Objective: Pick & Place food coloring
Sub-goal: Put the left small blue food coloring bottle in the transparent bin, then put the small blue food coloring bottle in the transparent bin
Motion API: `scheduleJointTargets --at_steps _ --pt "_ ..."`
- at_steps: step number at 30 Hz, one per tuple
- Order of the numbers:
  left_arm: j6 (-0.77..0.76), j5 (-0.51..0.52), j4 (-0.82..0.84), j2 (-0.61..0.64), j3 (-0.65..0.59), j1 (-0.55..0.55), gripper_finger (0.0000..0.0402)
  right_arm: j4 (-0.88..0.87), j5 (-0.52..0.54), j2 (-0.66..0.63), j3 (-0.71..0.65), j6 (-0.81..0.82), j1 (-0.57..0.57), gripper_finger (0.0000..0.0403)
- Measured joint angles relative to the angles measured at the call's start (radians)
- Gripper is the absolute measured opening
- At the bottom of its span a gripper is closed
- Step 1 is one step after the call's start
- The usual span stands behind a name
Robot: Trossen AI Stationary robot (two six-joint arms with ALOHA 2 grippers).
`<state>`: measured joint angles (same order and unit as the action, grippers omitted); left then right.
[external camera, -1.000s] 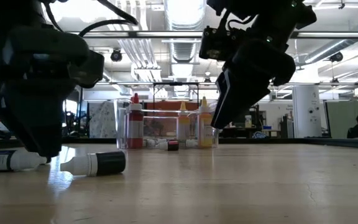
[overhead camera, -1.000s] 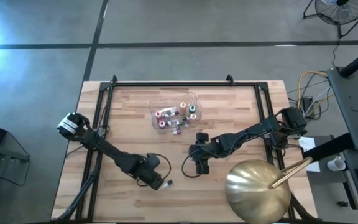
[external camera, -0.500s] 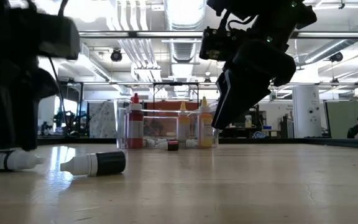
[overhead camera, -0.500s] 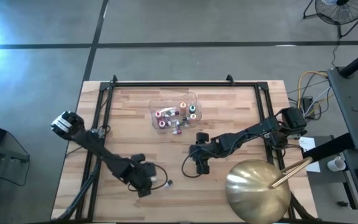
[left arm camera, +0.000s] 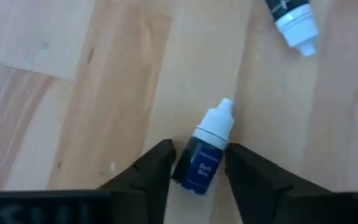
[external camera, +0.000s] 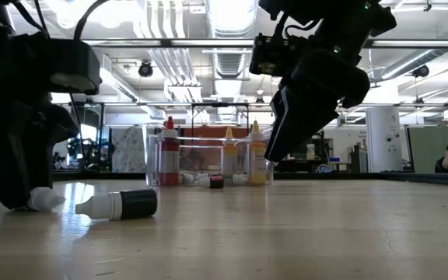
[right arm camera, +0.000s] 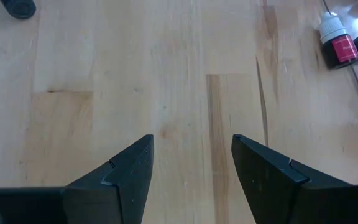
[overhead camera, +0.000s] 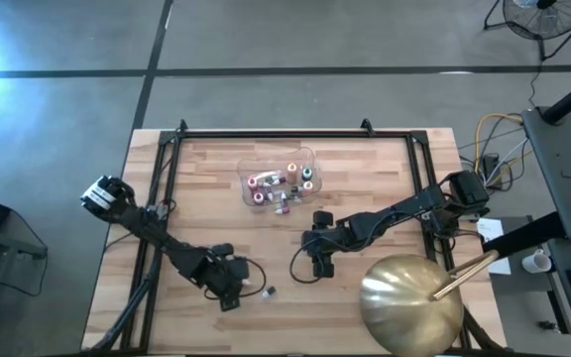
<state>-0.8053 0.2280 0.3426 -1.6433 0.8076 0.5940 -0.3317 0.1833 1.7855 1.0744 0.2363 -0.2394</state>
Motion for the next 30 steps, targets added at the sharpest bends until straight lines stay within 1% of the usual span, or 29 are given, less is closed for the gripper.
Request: scheduleJointTargets --at_steps 4,7,11,14,16,18,20,23,24,26,28,30 --pt "0.026 -0.007 0.007 0.007 -0.003 -0.031 0.0074 0.0 0.003 0.0 0.0 0.0 0.0 0.021" --pt "0.078 0.028 0.022 0.018 0.011 -0.064 0.0029 -0.002 0.029 0.0 0.0 0.005 0.0 0.021" --pt "0.172 0.085 0.088 0.065 0.047 -0.148 0.0027 -0.032 0.099 -0.011 0.008 0.062 0.002 0.021" --pt "0.269 0.137 0.261 0.145 0.111 -0.238 0.0027 -0.114 0.19 -0.051 0.027 0.113 0.002 0.021" --pt "0.353 0.204 0.311 0.213 0.166 -0.306 0.0027 -0.166 0.259 -0.091 0.035 0.156 0.002 0.021" --pt "0.441 0.25 0.281 0.292 0.206 -0.389 0.0033 -0.186 0.315 -0.136 0.035 0.182 0.002 0.021" --pt "0.514 0.261 0.164 0.357 0.22 -0.479 0.005 -0.187 0.356 -0.177 0.031 0.197 0.002 0.021" --pt "0.516 0.262 0.036 0.4 0.224 -0.626 0.0096 -0.186 0.394 -0.221 0.029 0.209 0.002 0.021" --pt "0.499 0.245 0.04 0.407 0.234 -0.665 0.0113 -0.188 0.4 -0.229 0.029 0.209 0.002 0.021" --pt "0.492 0.151 0.068 0.42 0.262 -0.718 0.0143 -0.188 0.404 -0.237 0.029 0.222 0.002 0.021" --pt "0.48 0.034 0.08 0.427 0.282 -0.727 0.0164 -0.188 0.404 -0.238 0.028 0.243 0.002 0.021" --pt "0.485 -0.025 0.086 0.425 0.289 -0.72 0.0177 -0.19 0.404 -0.234 0.028 0.259 0.002 0.021"
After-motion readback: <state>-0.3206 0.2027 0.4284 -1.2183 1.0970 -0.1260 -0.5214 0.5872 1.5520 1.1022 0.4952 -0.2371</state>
